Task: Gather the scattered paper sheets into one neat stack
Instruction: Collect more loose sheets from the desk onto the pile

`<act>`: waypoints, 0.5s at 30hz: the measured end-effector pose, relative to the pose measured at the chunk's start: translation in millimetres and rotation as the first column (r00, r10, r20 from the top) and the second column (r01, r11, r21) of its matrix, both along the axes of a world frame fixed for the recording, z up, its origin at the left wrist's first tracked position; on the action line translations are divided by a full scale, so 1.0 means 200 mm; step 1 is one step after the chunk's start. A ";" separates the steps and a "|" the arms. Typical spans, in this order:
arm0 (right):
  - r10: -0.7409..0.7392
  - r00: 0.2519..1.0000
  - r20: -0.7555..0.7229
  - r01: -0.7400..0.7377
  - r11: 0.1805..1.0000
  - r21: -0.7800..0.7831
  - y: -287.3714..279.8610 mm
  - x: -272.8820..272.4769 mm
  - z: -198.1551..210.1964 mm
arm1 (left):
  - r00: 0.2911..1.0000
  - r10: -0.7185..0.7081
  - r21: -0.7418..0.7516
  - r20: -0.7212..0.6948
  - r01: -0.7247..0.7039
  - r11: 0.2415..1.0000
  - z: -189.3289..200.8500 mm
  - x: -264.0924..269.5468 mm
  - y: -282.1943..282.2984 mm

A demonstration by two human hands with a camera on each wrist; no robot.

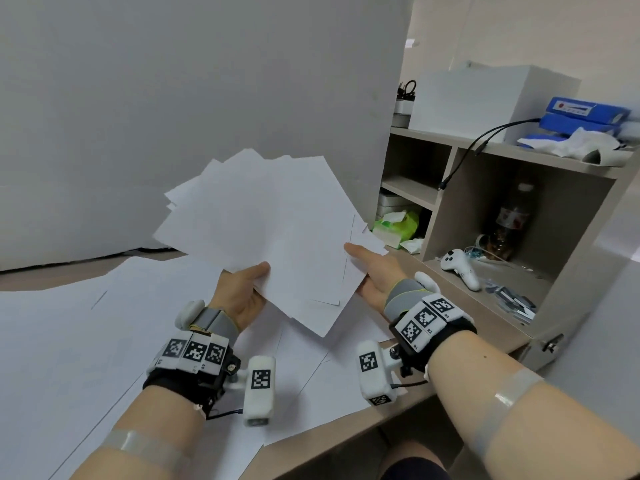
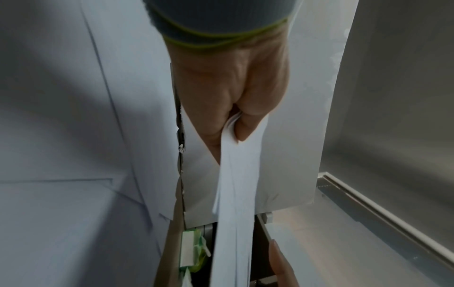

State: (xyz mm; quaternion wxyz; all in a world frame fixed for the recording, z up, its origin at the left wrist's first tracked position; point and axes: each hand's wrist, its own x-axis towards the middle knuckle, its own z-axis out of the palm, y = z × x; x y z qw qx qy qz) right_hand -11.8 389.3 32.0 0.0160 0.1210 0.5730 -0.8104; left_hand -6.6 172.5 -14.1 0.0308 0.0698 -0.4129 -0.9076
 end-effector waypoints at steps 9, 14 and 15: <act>0.013 0.997 -0.080 -0.025 0.988 -0.149 -0.20 -0.11 0.03 | 0.993 -0.093 0.013 -0.078 0.094 0.995 0.15 0.15 -0.13; -0.067 0.991 -0.116 0.067 0.998 -0.003 -0.25 0.01 0.13 | 0.992 -0.060 -0.032 -0.107 0.056 0.998 0.17 0.20 -0.25; -0.067 0.990 -0.127 0.069 0.998 0.010 -0.25 0.01 0.14 | 0.994 -0.032 -0.028 -0.102 0.029 0.999 0.17 0.19 -0.28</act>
